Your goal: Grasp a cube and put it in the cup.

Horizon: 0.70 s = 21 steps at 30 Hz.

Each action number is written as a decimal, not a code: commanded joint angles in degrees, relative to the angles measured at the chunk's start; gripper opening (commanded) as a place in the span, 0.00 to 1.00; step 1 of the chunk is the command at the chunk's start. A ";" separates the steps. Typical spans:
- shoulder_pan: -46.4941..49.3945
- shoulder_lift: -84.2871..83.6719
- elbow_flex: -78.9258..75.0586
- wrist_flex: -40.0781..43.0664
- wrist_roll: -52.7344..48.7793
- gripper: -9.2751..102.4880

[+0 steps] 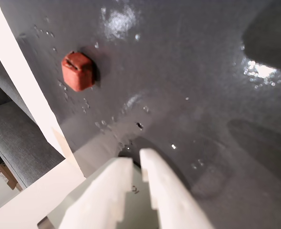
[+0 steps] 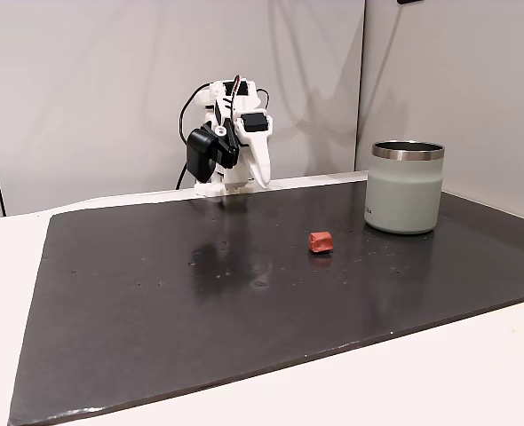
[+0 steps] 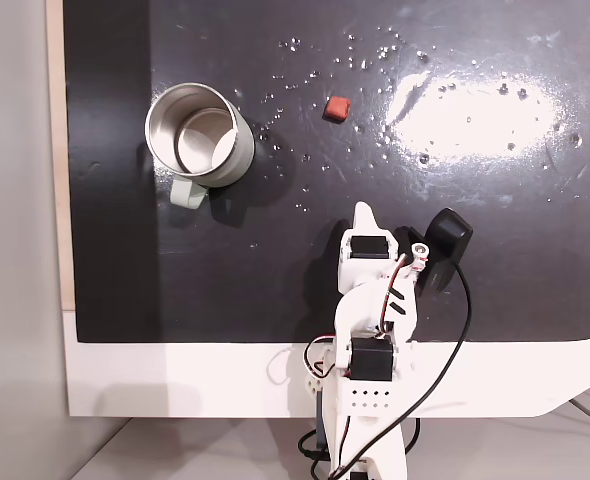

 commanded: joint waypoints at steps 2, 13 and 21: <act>-0.35 0.88 -0.44 -1.14 -0.53 0.08; -0.35 0.88 -0.44 -1.05 -0.35 0.08; -0.53 0.88 -8.35 4.22 -2.37 0.08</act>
